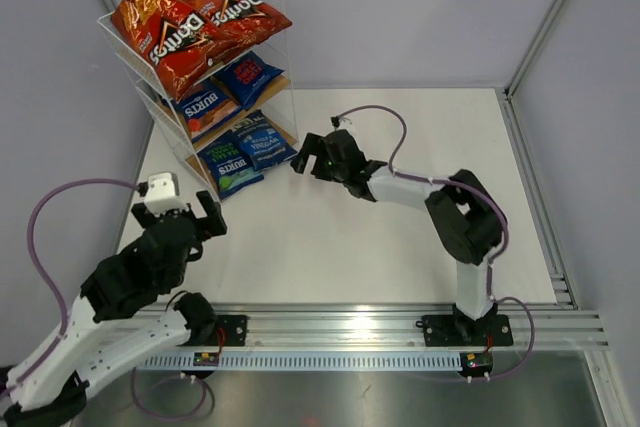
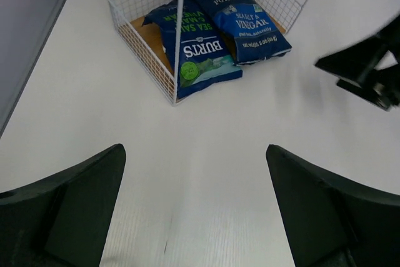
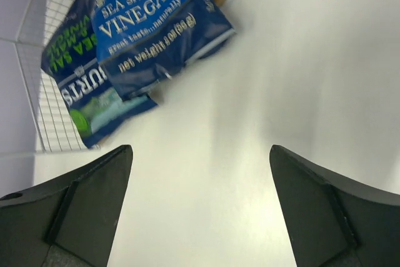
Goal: Place and organize the chips bags onto the shelf
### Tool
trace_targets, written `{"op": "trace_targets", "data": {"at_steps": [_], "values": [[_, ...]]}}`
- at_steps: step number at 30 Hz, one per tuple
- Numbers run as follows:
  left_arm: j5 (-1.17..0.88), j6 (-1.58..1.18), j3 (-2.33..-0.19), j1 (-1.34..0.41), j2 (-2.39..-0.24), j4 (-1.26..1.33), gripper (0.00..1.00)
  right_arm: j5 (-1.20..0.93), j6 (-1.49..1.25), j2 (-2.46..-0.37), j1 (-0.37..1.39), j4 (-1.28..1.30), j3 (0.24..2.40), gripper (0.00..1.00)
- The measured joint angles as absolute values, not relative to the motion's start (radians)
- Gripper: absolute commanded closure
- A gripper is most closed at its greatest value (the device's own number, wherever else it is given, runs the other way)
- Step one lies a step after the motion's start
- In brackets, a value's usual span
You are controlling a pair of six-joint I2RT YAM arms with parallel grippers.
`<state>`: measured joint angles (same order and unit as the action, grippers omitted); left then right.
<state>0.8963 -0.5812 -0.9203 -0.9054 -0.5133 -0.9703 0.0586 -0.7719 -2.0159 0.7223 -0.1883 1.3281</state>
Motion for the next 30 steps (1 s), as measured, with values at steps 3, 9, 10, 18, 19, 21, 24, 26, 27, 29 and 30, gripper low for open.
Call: {"op": "trace_targets", "data": {"at_steps": [3,9,10,18,19,21,24,26,27,29,30], "values": [[0.820,-0.513,-0.867,-0.760,-0.422,-0.892,0.01,0.114,-0.672,-1.829,0.717,-0.115,1.201,0.00],[0.620,-0.335,-0.746,-0.431,-0.246,-0.699,0.01,0.335,-0.476,-1.333,0.719,0.138,1.057,0.01],[0.569,-0.310,-0.715,-0.376,-0.220,-0.661,0.01,0.363,-0.451,-1.259,0.719,0.175,1.051,0.01],[0.377,-0.207,-0.649,-0.193,-0.166,-0.565,0.01,0.567,-0.336,-0.839,0.719,0.624,1.134,0.01],[0.361,-0.197,-0.653,-0.193,-0.176,-0.569,0.01,0.584,-0.329,-0.811,0.719,0.677,1.150,0.00],[0.338,-0.181,-0.669,-0.194,-0.209,-0.586,0.01,0.594,-0.314,-0.756,0.719,0.755,1.168,0.00],[0.321,-0.171,-0.688,-0.204,-0.237,-0.601,0.01,0.602,-0.299,-0.671,0.719,0.870,1.182,0.00],[0.313,-0.164,-0.694,-0.211,-0.234,-0.611,0.01,0.617,-0.294,-0.621,0.719,0.936,1.200,0.01],[0.311,-0.161,-0.696,-0.214,-0.229,-0.615,0.01,0.624,-0.293,-0.603,0.719,0.962,1.209,0.01],[0.308,-0.157,-0.701,-0.217,-0.214,-0.633,0.01,0.640,-0.290,-0.574,0.719,1.007,1.224,0.00],[0.306,-0.155,-0.701,-0.218,-0.208,-0.638,0.01,0.647,-0.291,-0.562,0.719,1.031,1.230,0.01]]}}
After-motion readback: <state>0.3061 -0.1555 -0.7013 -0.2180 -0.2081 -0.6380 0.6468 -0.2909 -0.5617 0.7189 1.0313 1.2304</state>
